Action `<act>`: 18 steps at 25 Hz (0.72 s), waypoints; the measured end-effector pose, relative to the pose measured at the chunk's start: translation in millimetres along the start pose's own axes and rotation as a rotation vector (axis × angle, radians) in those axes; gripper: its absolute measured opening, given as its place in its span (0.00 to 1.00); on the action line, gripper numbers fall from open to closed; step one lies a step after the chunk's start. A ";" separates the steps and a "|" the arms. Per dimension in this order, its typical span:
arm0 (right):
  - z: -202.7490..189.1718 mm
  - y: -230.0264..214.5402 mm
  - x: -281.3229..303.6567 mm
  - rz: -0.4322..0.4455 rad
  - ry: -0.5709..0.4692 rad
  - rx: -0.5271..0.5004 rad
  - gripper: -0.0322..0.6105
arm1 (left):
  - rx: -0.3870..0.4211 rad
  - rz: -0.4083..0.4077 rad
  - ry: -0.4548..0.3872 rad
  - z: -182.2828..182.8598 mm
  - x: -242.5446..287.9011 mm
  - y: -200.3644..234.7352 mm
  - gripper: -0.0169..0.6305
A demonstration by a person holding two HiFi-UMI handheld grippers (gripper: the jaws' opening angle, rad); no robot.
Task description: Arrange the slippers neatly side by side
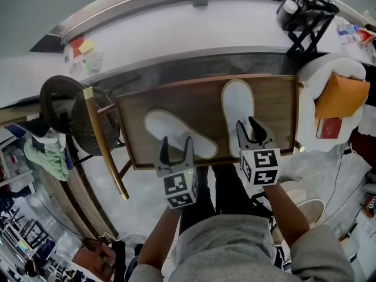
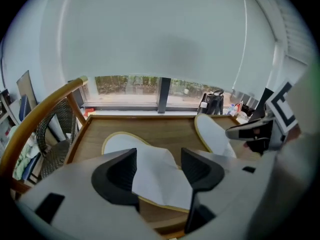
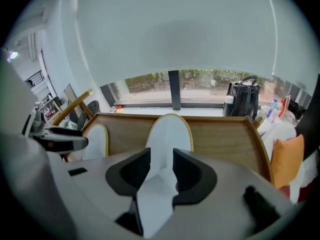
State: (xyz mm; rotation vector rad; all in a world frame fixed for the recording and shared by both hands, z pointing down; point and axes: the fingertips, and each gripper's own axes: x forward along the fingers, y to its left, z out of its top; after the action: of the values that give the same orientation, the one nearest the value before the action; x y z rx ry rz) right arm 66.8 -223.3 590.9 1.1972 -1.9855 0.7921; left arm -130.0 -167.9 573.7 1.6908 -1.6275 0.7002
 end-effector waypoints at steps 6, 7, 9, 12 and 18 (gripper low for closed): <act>29.2 -12.8 -12.4 -0.038 -0.106 -0.025 0.26 | -0.070 0.054 0.056 -14.4 17.9 16.0 0.44; 30.8 -15.4 -14.2 -0.041 -0.113 -0.024 0.26 | -0.070 0.071 0.057 -14.3 19.5 18.3 0.43; 29.3 -21.5 -17.9 -0.046 -0.113 -0.021 0.26 | -0.051 0.111 0.057 -15.0 20.1 21.3 0.30; 26.3 -30.7 -19.2 -0.057 -0.110 -0.018 0.26 | 0.010 0.154 0.041 -14.0 22.0 22.7 0.17; 18.6 -36.1 -24.8 -0.056 -0.104 -0.011 0.26 | 0.012 0.156 -0.003 -7.4 16.4 17.7 0.07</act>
State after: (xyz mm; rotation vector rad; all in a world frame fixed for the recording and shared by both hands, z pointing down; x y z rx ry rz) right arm 103.8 -239.6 565.7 1.3052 -2.0282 0.7028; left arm -145.7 -172.2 592.9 1.5856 -1.7742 0.7844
